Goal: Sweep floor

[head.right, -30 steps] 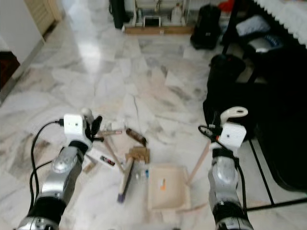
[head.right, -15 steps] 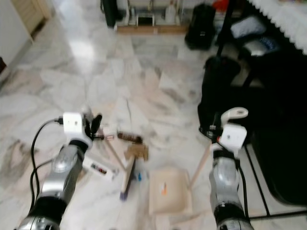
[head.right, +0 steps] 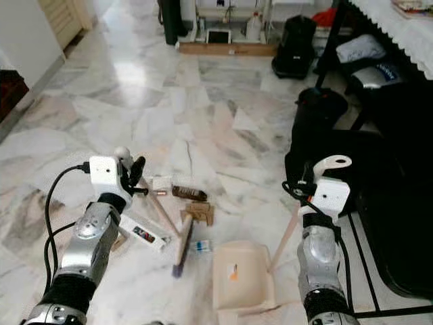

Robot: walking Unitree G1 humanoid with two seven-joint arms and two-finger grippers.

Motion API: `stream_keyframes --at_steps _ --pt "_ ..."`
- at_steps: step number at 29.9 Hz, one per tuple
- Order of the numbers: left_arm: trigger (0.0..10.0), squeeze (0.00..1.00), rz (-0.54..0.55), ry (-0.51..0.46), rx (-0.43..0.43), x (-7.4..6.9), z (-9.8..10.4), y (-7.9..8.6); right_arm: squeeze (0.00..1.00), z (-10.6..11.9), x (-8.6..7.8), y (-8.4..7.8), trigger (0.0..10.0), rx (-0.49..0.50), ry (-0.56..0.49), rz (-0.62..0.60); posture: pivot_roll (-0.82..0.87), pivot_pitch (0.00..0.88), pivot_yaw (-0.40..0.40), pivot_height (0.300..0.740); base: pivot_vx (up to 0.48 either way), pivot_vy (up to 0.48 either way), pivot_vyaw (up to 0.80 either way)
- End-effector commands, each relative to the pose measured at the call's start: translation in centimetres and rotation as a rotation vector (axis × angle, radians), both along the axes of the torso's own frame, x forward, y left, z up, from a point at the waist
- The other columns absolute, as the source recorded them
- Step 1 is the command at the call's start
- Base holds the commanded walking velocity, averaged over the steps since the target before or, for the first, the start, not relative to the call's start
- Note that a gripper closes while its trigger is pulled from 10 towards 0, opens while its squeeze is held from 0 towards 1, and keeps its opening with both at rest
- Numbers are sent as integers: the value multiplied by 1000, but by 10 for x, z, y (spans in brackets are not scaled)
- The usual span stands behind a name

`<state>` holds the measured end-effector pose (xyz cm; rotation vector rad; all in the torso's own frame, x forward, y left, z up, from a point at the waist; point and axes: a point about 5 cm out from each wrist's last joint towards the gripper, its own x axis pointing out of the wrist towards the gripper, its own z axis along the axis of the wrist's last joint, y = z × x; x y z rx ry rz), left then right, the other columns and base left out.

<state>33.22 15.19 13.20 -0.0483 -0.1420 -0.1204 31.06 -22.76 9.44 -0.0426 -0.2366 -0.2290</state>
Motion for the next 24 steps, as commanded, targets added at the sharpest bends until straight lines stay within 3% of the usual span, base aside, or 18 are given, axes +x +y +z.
stream_keyframes --at_steps 1,9,24 --pt "10000 0 8 -71 3 1 14 2 0 8 2 -1 10000 -5 -35 -2 113 137 -14 740 0 0 0" --pt "10000 0 22 -80 9 1 16 4 0 8 2 -1 10000 -6 -36 0 111 138 -13 740 0 0 0" --pt "10000 0 28 -91 37 2 18 7 0 8 2 1 10000 -8 -38 3 113 132 -9 740 340 0 0"
